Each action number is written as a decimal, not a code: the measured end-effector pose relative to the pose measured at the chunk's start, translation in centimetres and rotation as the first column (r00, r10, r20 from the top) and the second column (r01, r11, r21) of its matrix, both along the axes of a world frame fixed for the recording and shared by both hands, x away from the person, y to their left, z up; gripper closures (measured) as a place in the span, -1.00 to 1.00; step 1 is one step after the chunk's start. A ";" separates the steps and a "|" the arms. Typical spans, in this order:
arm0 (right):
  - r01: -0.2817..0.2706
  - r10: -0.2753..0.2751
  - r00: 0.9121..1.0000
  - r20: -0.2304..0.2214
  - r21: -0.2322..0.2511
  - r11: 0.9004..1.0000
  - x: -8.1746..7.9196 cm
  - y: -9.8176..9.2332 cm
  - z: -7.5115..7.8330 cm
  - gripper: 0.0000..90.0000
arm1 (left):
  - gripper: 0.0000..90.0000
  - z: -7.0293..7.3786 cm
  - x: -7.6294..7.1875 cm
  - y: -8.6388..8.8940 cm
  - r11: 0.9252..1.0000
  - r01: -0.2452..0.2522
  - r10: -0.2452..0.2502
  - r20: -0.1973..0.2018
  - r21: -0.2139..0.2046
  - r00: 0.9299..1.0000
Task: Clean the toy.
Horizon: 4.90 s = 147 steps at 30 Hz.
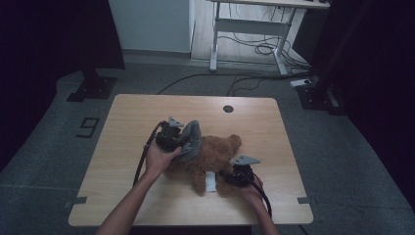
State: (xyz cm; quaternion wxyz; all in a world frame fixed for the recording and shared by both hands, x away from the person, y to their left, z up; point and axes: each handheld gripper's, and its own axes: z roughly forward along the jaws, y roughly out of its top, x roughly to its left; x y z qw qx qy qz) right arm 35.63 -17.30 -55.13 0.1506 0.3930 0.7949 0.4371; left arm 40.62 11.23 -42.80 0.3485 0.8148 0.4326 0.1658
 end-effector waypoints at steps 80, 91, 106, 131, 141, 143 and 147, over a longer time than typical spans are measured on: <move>0.080 -0.099 0.992 0.072 0.232 0.969 1.5 -4.6 7.6 -0.60 | 0.75 -3.9 -3.1 1.9 0.989 0.055 -0.048 0.054 -0.141 0.997; 0.029 -0.020 0.997 -0.072 0.123 0.992 2.9 0.2 4.6 -0.71 | 0.75 -4.4 -4.2 2.7 0.976 0.084 -0.076 0.046 -0.200 0.996; -0.040 0.033 0.998 0.053 0.124 0.992 -0.9 -0.1 1.8 0.05 | 0.73 -3.4 -6.5 3.2 0.958 0.110 -0.107 0.026 -0.265 0.994; -0.004 0.008 0.985 0.173 -0.022 1.000 -2.8 1.6 1.7 0.07 | 0.74 -1.6 -2.1 -6.7 0.977 0.134 -0.130 0.032 -0.167 0.991; 0.005 -0.003 0.985 0.171 -0.006 1.000 -2.8 1.6 1.6 0.07 | 0.75 -2.4 -2.9 2.4 0.976 -0.002 0.016 0.060 -0.216 0.998; 0.002 -0.001 0.985 0.172 -0.008 1.000 -2.9 1.7 1.6 0.07 | 0.74 -2.5 -3.3 3.9 0.968 -0.016 0.029 0.049 -0.251 0.998; 0.001 0.001 0.985 0.173 -0.014 1.000 -2.9 1.7 1.6 0.07 | 0.74 -2.5 -4.0 5.9 0.965 -0.040 0.055 0.048 -0.257 0.997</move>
